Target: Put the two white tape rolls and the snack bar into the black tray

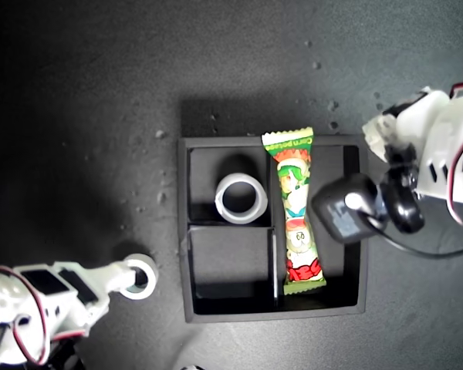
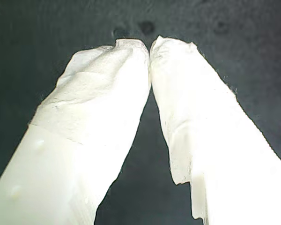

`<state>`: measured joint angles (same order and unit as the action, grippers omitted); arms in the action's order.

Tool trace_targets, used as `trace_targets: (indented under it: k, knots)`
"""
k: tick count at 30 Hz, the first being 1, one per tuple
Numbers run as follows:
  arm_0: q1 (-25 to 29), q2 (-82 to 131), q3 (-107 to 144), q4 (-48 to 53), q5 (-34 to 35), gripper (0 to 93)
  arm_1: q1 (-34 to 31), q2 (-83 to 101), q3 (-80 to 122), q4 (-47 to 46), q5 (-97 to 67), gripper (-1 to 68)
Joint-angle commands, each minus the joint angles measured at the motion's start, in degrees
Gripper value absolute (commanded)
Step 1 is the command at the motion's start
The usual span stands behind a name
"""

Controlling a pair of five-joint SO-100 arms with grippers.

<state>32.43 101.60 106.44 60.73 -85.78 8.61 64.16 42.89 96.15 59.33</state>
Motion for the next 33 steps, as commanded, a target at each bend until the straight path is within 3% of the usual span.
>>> trace_targets:
  k: [1,15,22,29,33]
  knots:
    - [1.1,-0.3,1.3,-4.7,-0.9,15.7,0.4,1.9,-6.7,5.0,5.0,-0.4]
    - [1.9,0.2,12.3,-18.4,-2.5,15.3,-0.2,6.2,-2.9,6.9,9.6,-0.5]
    - [0.4,-1.7,12.0,-19.7,-1.1,14.6,-2.6,9.3,-1.8,6.9,13.3,-0.6]
    - [-1.1,-7.3,9.1,-19.2,-2.5,2.9,-4.8,24.1,8.2,6.8,22.1,-0.6]
    - [-2.8,-8.8,5.6,-14.7,-1.9,0.1,-6.2,34.2,22.0,1.4,23.3,-0.6]
